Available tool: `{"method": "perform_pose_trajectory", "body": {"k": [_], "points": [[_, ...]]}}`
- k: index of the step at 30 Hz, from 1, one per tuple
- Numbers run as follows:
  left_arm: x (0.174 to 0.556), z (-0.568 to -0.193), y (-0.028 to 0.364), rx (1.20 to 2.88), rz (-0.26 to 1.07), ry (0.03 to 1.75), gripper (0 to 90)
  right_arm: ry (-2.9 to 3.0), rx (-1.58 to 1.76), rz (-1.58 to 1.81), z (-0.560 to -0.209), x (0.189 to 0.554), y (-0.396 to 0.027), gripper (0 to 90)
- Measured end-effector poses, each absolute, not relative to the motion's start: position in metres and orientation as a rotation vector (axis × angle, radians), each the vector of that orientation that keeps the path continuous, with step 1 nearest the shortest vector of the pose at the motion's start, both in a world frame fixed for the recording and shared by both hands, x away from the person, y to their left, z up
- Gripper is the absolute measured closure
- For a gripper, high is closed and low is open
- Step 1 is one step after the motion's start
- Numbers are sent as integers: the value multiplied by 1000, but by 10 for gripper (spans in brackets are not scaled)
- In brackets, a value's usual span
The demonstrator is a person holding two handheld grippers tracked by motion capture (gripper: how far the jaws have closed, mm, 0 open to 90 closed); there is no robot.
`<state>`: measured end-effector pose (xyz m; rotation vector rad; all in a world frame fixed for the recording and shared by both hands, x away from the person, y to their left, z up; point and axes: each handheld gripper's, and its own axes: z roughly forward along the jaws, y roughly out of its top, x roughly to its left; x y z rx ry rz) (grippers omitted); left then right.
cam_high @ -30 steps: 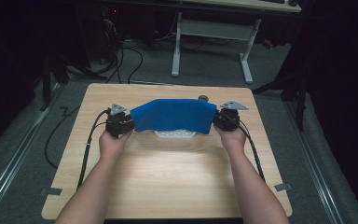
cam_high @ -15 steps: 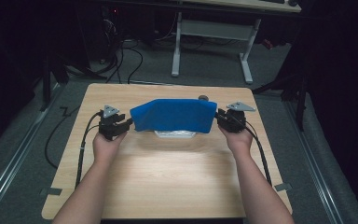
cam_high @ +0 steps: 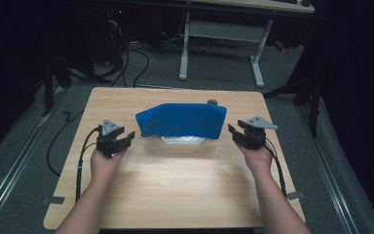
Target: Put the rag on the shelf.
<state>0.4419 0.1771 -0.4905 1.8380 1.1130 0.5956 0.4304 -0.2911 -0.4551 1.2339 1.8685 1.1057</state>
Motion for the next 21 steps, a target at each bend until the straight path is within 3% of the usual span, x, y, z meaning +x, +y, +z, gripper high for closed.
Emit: {"method": "perform_pose_trajectory", "body": {"k": [13,14,18,21], "points": [[368,-515,175,1916,570,1081,454,1870,1149,1078,-476,354,-286,434],[354,-519,171,1908,526,1073,452,1835,1134,1087,-486,334,-285,442],[323,-524,149,1951,417,1034,440,1952,1141,1054,-504,313,-276,436],[310,-522,135,1992,432,967,437,1961,1124,1047,-505,298,-267,423]]}}
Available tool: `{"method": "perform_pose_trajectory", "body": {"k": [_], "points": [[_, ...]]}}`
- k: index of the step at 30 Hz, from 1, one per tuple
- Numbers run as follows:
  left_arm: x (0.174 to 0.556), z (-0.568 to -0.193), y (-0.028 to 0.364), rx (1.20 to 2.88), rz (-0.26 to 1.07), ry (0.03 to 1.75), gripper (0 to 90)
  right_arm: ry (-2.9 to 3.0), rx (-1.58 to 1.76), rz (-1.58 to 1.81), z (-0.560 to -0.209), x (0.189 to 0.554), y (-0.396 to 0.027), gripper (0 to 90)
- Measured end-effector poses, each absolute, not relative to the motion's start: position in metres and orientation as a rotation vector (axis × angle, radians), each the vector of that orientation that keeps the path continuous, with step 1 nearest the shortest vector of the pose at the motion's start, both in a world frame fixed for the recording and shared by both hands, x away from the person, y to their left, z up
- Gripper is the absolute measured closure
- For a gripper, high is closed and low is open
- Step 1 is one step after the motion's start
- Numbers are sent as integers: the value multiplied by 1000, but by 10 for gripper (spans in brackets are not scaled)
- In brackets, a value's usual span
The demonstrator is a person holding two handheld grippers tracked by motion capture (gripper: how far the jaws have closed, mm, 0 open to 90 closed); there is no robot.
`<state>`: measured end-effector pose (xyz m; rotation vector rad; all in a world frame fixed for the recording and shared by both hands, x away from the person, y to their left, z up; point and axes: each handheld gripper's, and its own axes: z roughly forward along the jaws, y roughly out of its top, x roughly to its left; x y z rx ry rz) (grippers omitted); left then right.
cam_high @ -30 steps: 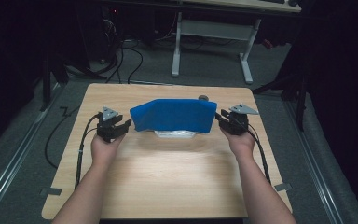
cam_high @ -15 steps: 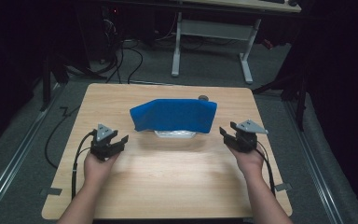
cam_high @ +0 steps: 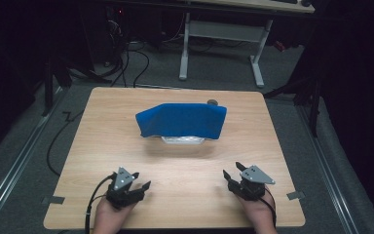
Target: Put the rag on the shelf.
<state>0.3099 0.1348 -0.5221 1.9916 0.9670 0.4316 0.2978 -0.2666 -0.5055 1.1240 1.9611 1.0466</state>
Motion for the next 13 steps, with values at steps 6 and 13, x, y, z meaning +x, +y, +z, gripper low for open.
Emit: {"method": "perform_pose_trajectory", "body": {"k": [6,13], "points": [[306,-527,106,2055,417,899,435,1971,1094,1054,-506,300,-259,425],[313,-528,114,2068,419,909,436,1974,1128,1061,-510,305,-264,426]]}}
